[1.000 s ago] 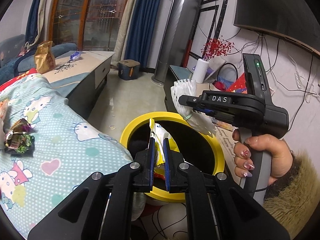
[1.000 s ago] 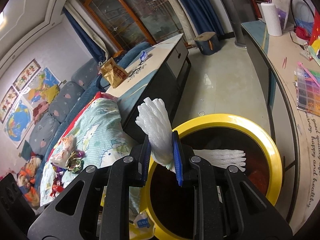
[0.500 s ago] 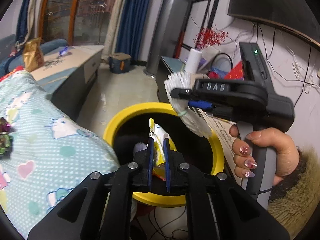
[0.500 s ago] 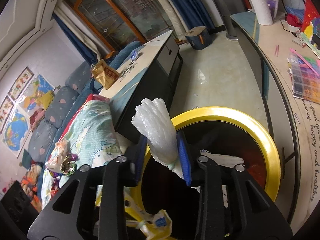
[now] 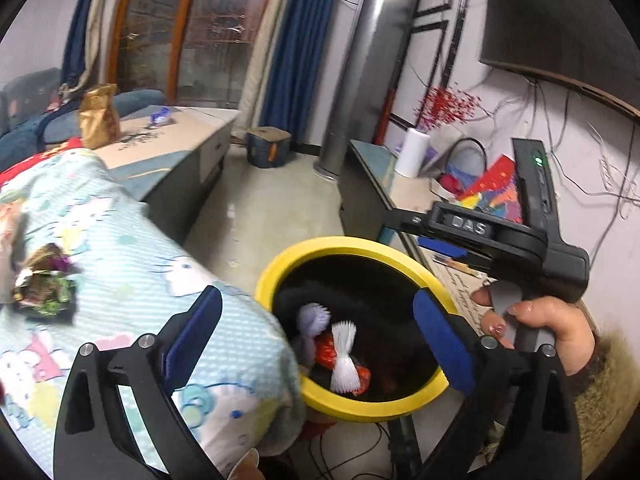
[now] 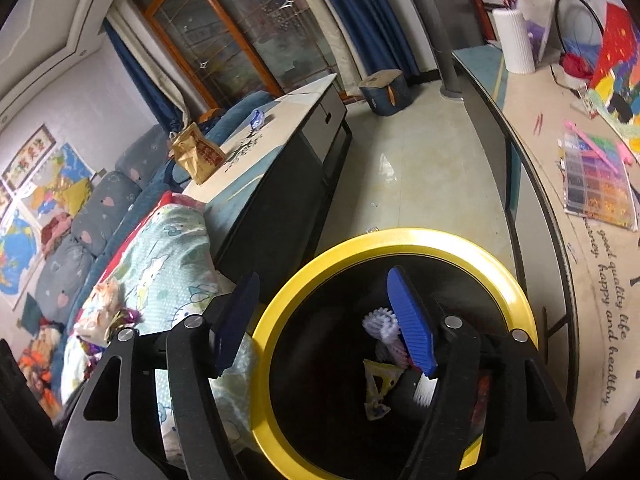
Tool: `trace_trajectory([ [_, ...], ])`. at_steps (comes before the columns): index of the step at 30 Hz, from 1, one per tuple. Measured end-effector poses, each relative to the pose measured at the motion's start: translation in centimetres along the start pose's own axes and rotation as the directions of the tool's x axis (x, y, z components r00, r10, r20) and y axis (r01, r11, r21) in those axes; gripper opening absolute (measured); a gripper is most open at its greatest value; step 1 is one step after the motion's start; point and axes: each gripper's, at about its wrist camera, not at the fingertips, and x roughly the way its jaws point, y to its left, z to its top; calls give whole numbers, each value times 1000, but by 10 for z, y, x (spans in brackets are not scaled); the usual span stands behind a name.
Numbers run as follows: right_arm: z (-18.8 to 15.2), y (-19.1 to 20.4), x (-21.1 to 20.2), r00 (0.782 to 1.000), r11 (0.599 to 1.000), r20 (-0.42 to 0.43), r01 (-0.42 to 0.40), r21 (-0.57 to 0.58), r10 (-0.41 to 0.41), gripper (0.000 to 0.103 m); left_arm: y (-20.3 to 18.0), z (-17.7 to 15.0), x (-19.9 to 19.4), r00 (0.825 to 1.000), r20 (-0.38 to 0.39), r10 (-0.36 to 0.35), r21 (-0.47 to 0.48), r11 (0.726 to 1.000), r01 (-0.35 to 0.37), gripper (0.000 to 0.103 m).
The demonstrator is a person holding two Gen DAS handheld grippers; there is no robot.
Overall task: Collect trash
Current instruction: 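Move both tools back over the bed toward the candy wrappers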
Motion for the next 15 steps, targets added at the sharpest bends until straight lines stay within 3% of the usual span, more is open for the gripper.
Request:
trace_trajectory([
  [15, -5, 47, -19, 999, 989, 45, -10, -148, 17, 76, 36, -2, -57, 988, 80, 135, -60, 990, -130, 96],
])
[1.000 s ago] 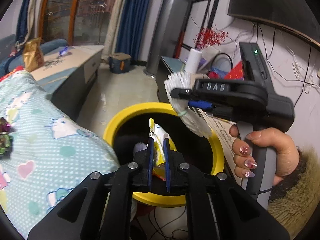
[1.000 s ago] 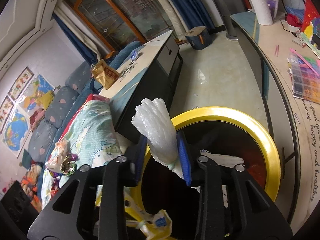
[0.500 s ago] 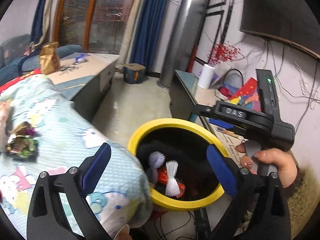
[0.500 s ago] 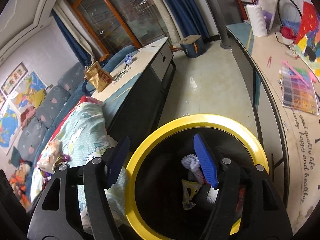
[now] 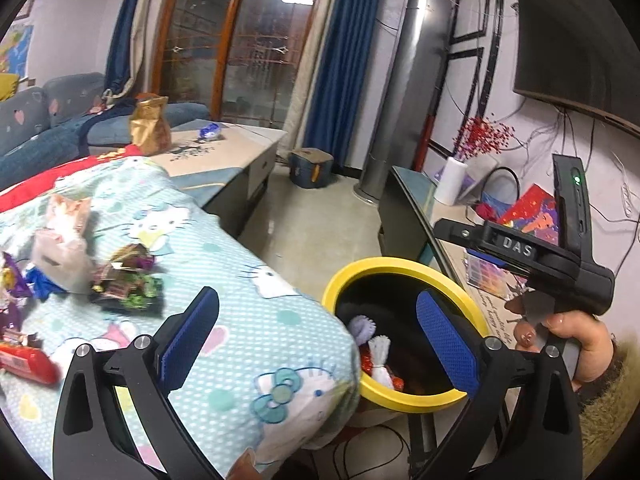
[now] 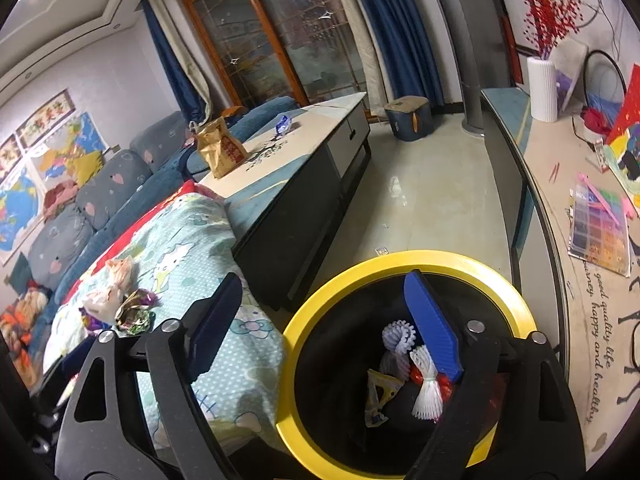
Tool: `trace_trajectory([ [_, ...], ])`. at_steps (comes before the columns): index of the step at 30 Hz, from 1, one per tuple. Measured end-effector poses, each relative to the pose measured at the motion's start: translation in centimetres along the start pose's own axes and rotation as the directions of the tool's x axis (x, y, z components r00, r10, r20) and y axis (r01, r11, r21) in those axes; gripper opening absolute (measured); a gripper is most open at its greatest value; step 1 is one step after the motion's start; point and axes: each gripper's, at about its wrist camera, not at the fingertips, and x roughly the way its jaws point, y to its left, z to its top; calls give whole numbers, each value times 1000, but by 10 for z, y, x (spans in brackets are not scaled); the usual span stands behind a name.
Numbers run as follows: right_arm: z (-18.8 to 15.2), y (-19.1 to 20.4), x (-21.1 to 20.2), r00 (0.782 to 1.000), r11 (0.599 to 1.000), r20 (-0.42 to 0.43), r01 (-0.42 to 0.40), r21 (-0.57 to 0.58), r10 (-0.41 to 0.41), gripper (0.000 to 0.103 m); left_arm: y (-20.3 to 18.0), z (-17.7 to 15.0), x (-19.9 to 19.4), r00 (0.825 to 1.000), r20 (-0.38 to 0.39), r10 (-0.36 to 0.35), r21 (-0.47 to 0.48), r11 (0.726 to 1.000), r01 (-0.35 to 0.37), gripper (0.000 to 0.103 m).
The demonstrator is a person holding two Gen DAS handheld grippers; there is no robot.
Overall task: Collect trash
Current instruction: 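Move both tools back over the bed toward the candy wrappers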
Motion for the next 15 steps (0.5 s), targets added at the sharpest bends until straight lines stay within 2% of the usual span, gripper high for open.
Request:
trace_trajectory([
  [15, -8, 51, -4, 998, 991, -24, -65, -116, 62, 76, 44, 5, -38, 992, 62, 114, -66, 992, -110, 96],
])
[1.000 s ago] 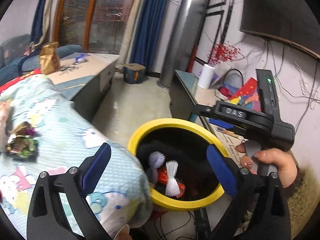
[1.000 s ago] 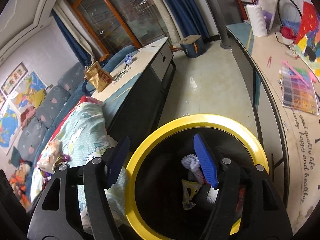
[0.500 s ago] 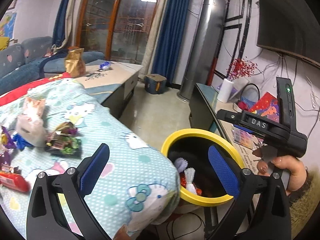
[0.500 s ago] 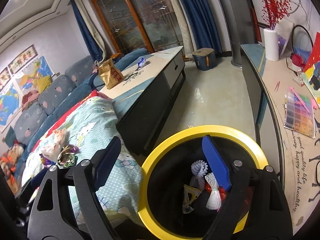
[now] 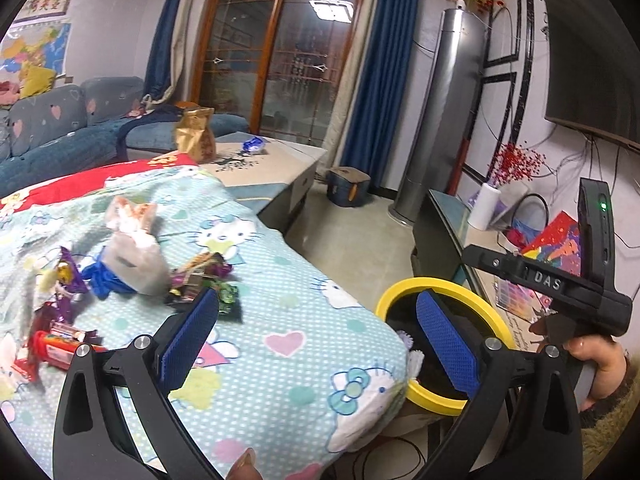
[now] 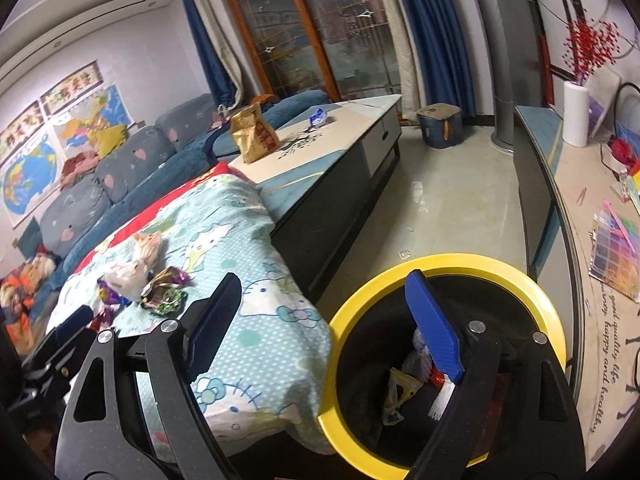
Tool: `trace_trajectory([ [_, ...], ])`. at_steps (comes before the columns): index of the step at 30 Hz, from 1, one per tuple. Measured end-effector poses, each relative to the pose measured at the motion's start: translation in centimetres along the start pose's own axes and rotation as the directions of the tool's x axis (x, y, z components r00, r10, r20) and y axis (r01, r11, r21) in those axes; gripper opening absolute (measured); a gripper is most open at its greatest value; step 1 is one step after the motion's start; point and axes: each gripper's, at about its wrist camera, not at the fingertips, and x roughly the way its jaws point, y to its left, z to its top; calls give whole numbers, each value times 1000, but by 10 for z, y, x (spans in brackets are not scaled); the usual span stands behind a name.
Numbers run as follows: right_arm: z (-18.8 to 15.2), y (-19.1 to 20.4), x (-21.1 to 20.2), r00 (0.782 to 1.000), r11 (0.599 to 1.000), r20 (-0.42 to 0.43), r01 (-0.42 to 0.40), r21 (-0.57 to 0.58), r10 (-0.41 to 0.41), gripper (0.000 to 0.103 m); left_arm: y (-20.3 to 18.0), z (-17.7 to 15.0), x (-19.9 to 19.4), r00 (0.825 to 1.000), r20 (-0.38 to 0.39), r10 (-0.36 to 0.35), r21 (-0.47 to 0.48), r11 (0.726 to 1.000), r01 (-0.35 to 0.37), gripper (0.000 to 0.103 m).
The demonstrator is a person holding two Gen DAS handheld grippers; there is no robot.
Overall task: Collect trash
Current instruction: 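Move both tools back over the bed toward the candy wrappers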
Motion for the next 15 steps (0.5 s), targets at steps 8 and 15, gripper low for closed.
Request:
trace_trajectory([
  [8, -9, 36, 2, 999, 995, -15, -41, -87, 40, 76, 25, 2, -15, 999, 22, 47, -37, 998, -47, 96],
  [15, -15, 68, 3, 996, 983, -37, -87, -163, 82, 76, 47, 2, -26, 995, 40, 95, -67, 994, -92, 96],
])
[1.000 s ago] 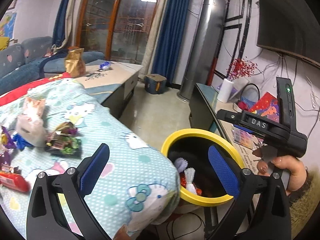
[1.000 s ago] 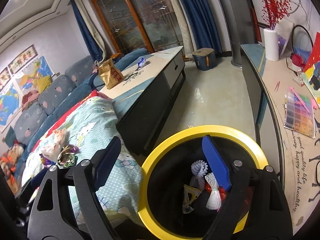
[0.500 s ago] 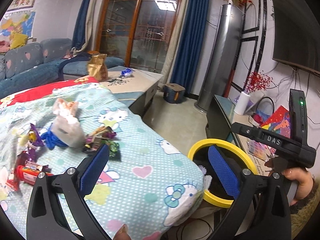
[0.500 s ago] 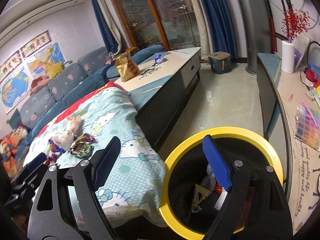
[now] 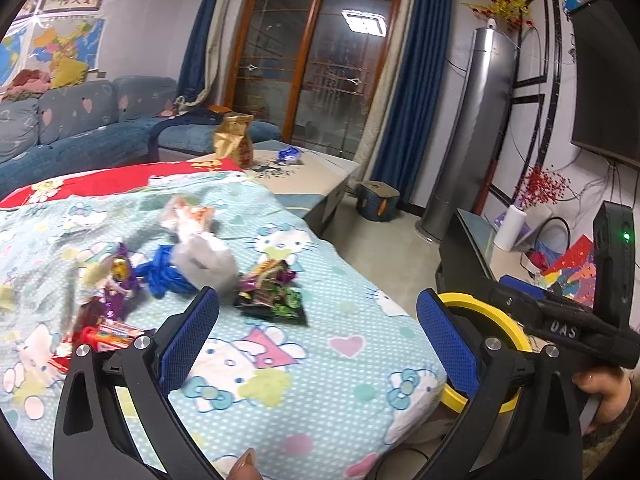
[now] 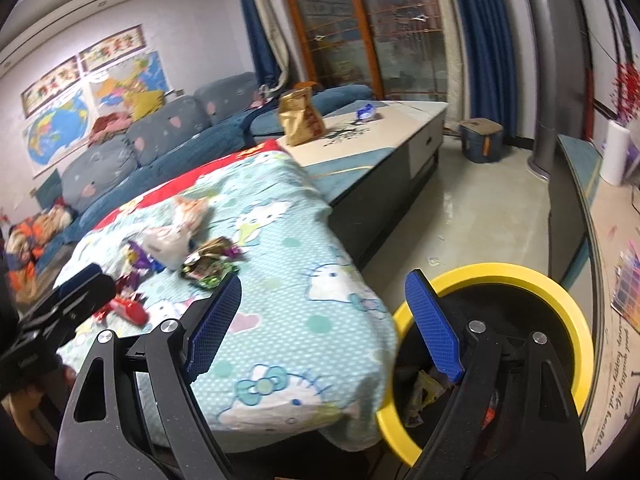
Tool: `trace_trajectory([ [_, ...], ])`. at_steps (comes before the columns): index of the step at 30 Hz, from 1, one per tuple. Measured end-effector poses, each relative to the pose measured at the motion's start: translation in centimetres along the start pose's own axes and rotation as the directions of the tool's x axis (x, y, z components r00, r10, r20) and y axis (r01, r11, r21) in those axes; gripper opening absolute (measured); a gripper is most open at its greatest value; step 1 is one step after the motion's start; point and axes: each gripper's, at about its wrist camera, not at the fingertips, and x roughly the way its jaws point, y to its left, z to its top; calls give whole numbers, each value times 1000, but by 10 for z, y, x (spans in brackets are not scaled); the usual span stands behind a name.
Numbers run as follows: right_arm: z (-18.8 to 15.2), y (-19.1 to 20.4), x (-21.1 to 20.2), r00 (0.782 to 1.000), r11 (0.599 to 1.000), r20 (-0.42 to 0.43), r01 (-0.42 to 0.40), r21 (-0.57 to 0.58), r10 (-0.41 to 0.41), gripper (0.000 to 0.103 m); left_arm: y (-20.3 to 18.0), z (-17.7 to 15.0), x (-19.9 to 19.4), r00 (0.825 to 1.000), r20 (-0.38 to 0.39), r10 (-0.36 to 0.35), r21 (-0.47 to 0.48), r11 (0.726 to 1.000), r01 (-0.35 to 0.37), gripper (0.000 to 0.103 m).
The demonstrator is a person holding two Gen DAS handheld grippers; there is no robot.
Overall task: Collect trash
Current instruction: 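Move both tools back over the bed toward the candy wrappers, then grasp the red candy wrapper with the left tool while the right tool grasps the white plastic bag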
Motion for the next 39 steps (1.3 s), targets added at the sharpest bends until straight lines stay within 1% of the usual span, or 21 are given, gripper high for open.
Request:
trace_trajectory([
  [11, -3, 50, 12, 997, 991, -45, -69, -114, 65, 76, 46, 7, -14, 995, 25, 96, -70, 993, -94, 96],
  [16, -2, 75, 21, 993, 980, -67, -110, -164, 100, 76, 72, 8, -22, 989, 32, 147, -109, 984, -143, 96],
  [22, 3, 106, 35, 987, 961, -77, -154, -231, 140, 76, 107, 8, -32, 976, 25, 214, -159, 965, -208, 96],
  [27, 9, 129, 54, 984, 945, -91, -173, -277, 153, 76, 137, 4, -40, 962, -6, 274, -193, 943, -270, 96],
  [33, 18, 150, 76, 981, 933, -109, -184, -309, 158, 76, 168, -6, -49, 945, -56, 322, -218, 920, -327, 96],
  [36, 18, 161, 86, 981, 926, -119, -187, -329, 156, 76, 182, -12, -50, 942, -90, 323, -238, 912, -335, 96],
  [39, 20, 170, 98, 980, 917, -131, -188, -353, 151, 76, 196, -18, -45, 946, -130, 297, -272, 907, -322, 95],
])
